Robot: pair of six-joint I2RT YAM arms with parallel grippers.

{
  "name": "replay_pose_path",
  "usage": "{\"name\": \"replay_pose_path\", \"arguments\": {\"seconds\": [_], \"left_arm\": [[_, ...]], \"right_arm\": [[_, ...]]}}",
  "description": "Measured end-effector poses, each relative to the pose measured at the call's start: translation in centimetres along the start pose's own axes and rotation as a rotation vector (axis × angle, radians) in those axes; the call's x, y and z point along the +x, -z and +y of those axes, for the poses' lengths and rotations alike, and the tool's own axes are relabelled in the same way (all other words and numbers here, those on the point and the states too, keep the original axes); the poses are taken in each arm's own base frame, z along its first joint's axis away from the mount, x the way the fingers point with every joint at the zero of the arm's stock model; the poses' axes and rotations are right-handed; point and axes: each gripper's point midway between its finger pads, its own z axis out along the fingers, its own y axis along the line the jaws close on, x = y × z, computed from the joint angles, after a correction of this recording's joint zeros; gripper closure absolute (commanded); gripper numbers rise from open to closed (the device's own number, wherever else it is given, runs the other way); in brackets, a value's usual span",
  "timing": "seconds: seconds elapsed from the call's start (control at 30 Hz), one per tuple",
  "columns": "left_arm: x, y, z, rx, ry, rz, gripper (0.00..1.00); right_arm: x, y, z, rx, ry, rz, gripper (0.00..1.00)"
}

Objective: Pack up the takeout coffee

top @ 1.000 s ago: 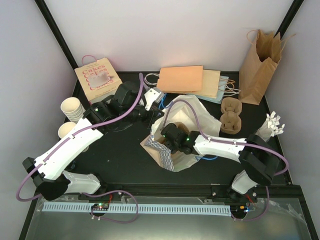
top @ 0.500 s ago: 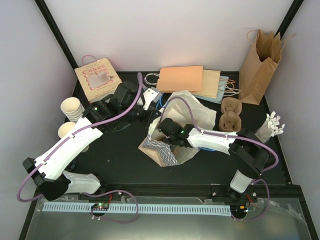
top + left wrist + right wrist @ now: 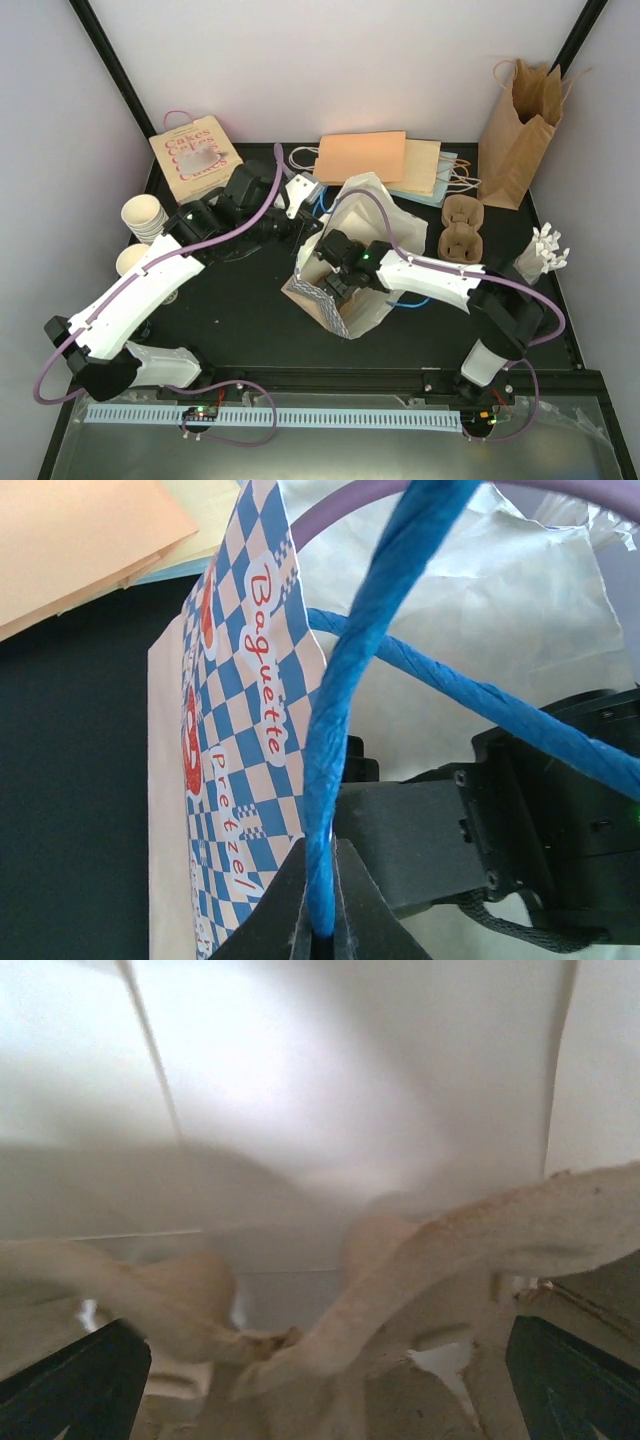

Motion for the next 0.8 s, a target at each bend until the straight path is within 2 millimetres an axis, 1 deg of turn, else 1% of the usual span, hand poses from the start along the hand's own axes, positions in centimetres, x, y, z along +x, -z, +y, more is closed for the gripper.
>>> {"name": "replay_pose_path", "arguments": {"seconds": [0.13,0.37,0.4,0.8], "left_arm": [[-0.3,-0.2,0.0,0.001,-0.003,-0.001,0.98],[-0.3,-0.4,0.2,-0.005,-0.003,0.004,0.98],[-0.6,-0.3,0.1,-0.003,-0.005,-0.004,0.98],[-2.0,0.7,-0.6,0.021,-0.023,-0.049,0.99]], "right_arm": [[-0.8,1.8,-0.4,0.0,-0.005,-0.026,0.0],[-2.5,5.9,-1.4,0.003,-0.023,-0.107,0.0],[-2.5,6.4,-1.6,0.006,-0.023,-0.109,0.0],[-1.9,9.3,-2.5,0.017,-0.015,-0.112,0.0]]}}
